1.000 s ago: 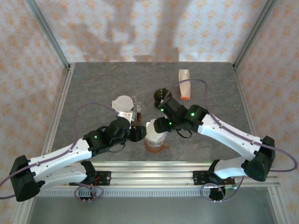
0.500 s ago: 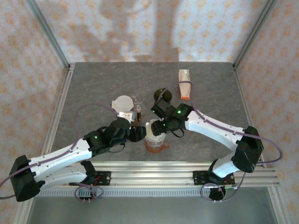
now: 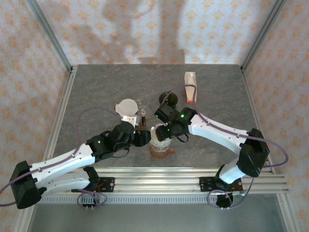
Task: Place the coffee filter in the dripper
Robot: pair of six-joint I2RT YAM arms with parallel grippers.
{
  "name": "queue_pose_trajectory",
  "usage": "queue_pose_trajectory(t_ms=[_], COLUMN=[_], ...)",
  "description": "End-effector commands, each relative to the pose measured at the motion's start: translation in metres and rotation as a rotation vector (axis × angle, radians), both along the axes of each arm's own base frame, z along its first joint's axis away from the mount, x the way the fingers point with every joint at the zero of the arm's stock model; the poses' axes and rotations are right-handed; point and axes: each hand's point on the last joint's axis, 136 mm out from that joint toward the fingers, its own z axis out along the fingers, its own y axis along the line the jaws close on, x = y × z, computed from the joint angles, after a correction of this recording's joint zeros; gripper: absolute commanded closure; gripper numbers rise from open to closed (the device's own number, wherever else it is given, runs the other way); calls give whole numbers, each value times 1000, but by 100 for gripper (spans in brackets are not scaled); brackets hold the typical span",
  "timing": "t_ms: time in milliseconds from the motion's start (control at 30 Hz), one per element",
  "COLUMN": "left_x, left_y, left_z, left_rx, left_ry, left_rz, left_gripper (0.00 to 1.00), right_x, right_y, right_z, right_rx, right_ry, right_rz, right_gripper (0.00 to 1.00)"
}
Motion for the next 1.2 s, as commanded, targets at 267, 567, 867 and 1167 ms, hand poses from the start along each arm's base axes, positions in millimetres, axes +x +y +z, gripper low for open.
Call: queue_pose_trajectory(t_ms=[267,567,867,1167], left_x=[1,0,0,2], left_y=[1,-1,-5,-4], left_z=[-3,13,11,-2], left_rx=[-26,-98,-110,-70], left_ry=[4,-31,-27,3], left_rz=[12,11,2,11], left_gripper=[44,29,25,25], right_x=[-1,-2,1,2], right_y=[-6,-8,-9,-7], right_z=[-23,-25,-28,-24], right_rx=[-46,-37,-34,-23], right_ry=[1,-6,-29,-35], right_rz=[-1,-14,-21,-23], right_gripper=[34,34,34,34])
